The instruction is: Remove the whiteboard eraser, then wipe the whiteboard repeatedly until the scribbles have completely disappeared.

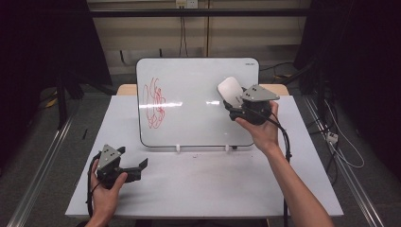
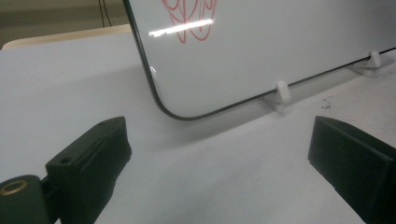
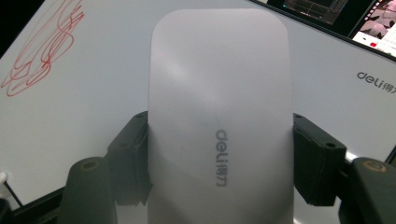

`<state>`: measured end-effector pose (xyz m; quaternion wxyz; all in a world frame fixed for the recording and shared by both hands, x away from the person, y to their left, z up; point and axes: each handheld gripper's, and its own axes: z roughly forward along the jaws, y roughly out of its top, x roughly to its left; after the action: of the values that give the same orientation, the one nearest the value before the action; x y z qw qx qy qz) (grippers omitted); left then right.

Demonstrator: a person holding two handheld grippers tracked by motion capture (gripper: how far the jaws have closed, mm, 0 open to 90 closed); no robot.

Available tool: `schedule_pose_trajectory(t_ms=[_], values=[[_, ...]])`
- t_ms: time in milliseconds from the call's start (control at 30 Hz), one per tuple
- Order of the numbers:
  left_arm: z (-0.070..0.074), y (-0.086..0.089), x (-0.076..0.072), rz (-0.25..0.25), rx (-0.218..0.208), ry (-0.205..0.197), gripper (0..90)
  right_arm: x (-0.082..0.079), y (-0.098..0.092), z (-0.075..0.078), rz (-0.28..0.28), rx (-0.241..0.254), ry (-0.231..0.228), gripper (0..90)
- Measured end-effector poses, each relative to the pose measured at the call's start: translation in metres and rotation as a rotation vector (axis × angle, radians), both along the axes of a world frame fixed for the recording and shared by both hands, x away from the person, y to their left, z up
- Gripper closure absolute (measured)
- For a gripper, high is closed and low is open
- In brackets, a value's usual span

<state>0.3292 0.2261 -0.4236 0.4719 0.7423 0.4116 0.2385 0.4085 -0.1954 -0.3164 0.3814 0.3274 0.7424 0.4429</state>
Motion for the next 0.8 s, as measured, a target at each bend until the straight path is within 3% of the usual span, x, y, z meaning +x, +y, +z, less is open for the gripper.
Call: schedule_pose_trajectory(t_ms=[500, 800], values=[[-0.001, 0.001, 0.001, -0.001, 0.005, 0.004, 5.2, -0.004, 0.017, -0.001, 0.036, -0.012, -0.011, 31.8], [-0.001, 0.002, 0.001, 0.003, -0.013, 0.000, 5.2, 0.000, 0.034, -0.003, 0.062, -0.031, -0.012, 31.8]])
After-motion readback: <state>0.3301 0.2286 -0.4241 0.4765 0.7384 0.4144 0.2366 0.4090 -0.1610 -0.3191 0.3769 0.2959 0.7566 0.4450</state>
